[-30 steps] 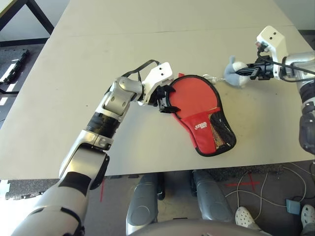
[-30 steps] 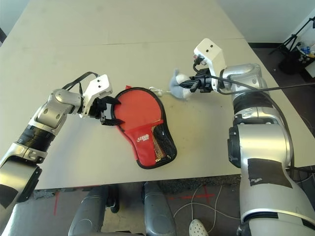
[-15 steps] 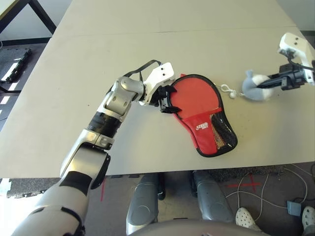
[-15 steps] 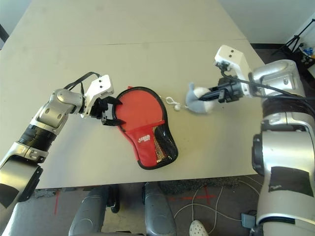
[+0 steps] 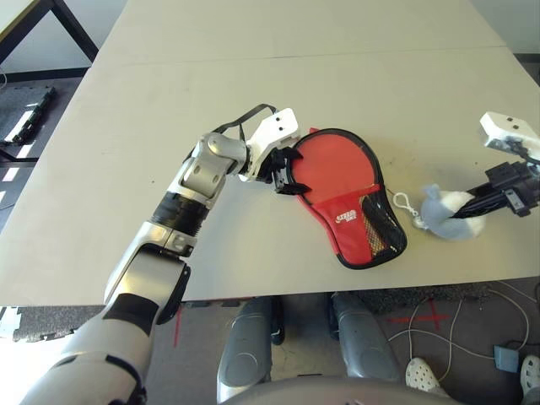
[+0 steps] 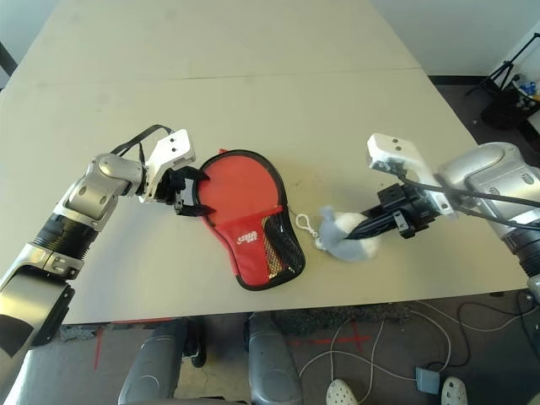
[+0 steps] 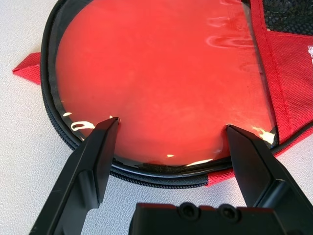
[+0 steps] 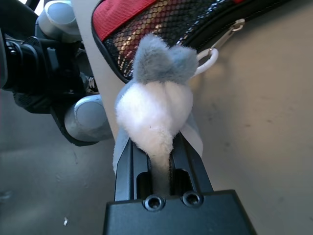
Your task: Store the ping-pong paddle in its case and zip it.
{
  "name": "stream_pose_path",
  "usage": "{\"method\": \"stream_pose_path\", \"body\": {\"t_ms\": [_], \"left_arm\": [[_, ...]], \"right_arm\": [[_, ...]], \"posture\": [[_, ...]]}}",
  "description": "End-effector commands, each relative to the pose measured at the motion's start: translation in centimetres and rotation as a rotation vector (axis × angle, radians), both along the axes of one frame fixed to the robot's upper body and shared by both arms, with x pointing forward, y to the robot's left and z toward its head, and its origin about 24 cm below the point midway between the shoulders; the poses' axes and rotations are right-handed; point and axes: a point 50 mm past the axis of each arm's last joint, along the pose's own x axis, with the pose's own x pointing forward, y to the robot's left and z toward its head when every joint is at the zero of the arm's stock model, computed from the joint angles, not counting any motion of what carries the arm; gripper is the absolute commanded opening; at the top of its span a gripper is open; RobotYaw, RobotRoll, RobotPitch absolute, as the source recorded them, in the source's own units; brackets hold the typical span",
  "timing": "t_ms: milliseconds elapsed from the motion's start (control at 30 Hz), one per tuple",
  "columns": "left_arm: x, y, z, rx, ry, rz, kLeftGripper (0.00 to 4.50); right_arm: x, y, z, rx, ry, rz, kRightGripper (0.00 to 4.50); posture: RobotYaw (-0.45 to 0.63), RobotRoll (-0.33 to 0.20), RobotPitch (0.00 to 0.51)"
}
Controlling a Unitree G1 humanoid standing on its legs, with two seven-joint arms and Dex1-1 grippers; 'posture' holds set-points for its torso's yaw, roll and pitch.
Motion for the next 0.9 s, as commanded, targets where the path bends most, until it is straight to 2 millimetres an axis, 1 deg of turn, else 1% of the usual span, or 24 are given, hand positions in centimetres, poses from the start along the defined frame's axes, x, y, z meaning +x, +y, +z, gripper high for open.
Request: {"method": "stream_pose_path", "body": {"t_ms": [33, 200, 267, 300, 367, 400, 467, 500, 533, 633, 733, 767, 833, 900], "left_arm": [[-0.8, 0.8, -4.5, 0.118, 0.154, 0.03, 4.5], [-0.8, 0.8, -4.5, 0.117, 0.152, 0.032, 4.5], [-0.7, 0.8, -4.5, 0.117, 0.151, 0.033, 4.5], [-0.7, 0.8, -4.5, 0.117, 0.151, 0.033, 4.5], [-0.7, 0.9, -4.5, 0.118, 0.151, 0.034, 4.5], [-0.7, 0.9, -4.5, 0.119, 0.151, 0.034, 4.5], [-0.7, 0.9, -4.4, 0.119, 0.148, 0.034, 4.5], [-0.7, 1.0, -4.4, 0.118, 0.147, 0.034, 4.5], [-0.7, 1.0, -4.3, 0.116, 0.146, 0.033, 4.5], [-0.8, 1.0, -4.3, 0.111, 0.142, 0.03, 4.5], [-0.9, 1.3, -3.9, 0.103, 0.131, 0.023, 4.5], [-0.9, 1.5, -3.6, 0.099, 0.122, 0.024, 4.5], [-0.9, 2.0, -2.7, 0.088, 0.102, 0.03, 4.5], [-0.9, 2.3, -2.1, 0.078, 0.087, 0.04, 4.5]], "right_arm": [[-1.6, 0.4, -1.3, -0.013, 0.109, 0.044, 0.2], [-2.3, 0.7, -1.8, -0.014, 0.143, 0.073, 0.2], [-2.1, 0.8, -1.8, -0.015, 0.131, 0.075, 0.2], [-1.4, 0.7, -1.7, -0.014, 0.1, 0.058, 0.2], [-0.4, 0.6, -1.2, -0.003, 0.066, 0.014, 0.95], [-0.2, 0.6, -0.9, 0.004, 0.059, 0.003, 1.17], [-0.2, 1.2, 0.8, 0.132, 0.077, -0.034, 1.82], [-0.3, 1.3, 1.6, 0.182, 0.089, -0.049, 2.18], [-0.4, 1.2, 2.0, 0.207, 0.097, -0.063, 2.46], [0.1, -0.5, 1.9, 0.228, 0.084, -0.152, 3.38], [0.8, -1.5, 2.2, 0.277, 0.063, -0.228, 4.3], [1.1, -1.9, 2.3, 0.308, 0.052, -0.258, 4.47], [1.9, -2.7, 2.4, 0.365, 0.029, -0.32, 4.47], [2.1, -3.1, 2.4, 0.389, 0.017, -0.343, 4.47]], "posture": [[-0.15, 0.0, 0.253], [-0.15, 0.0, 0.253], [-0.15, 0.0, 0.253], [-0.15, 0.0, 0.253], [-0.14, 0.0, 0.253], [-0.14, 0.0, 0.252], [-0.14, 0.0, 0.252], [-0.14, 0.0, 0.251], [-0.14, 0.0, 0.251], [-0.14, 0.0, 0.249], [-0.14, 0.0, 0.248], [-0.13, 0.0, 0.247], [-0.13, 0.0, 0.246], [-0.13, 0.0, 0.245]]}}
